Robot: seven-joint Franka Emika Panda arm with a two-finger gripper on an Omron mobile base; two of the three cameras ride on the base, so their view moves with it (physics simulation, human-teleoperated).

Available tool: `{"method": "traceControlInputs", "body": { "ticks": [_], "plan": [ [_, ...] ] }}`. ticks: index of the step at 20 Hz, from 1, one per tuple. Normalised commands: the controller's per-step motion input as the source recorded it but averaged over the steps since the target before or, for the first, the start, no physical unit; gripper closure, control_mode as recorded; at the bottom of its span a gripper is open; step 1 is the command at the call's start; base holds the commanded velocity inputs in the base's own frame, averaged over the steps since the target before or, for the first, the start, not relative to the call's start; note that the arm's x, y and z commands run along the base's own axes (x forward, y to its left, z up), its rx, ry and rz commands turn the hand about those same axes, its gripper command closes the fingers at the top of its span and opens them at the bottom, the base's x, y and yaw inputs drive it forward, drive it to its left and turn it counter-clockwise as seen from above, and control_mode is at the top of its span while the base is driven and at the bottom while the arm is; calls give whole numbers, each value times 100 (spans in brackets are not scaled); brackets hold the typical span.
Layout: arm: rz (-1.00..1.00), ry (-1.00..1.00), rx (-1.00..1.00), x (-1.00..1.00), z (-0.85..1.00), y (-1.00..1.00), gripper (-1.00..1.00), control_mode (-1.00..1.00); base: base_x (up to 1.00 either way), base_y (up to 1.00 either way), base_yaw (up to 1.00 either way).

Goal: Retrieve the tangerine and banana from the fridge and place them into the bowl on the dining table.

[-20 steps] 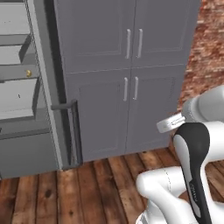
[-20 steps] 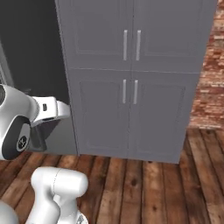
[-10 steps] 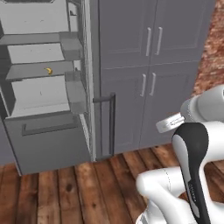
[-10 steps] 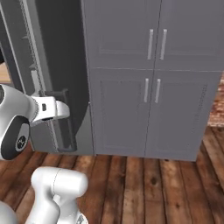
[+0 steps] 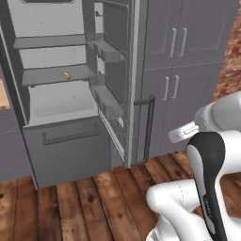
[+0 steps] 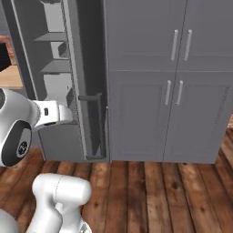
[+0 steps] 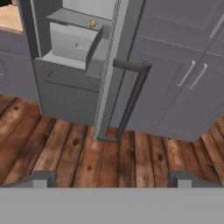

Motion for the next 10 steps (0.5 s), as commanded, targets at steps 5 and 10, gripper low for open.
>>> {"method": "traceControlInputs", "body": {
  "ticks": [5, 10],
  "plan": [
    [0, 0, 0, 0, 0, 0, -100, 100, 0, 81, -17],
    [0, 0, 0, 0, 0, 0, -100, 100, 4, 73, -12]
  ]
}}
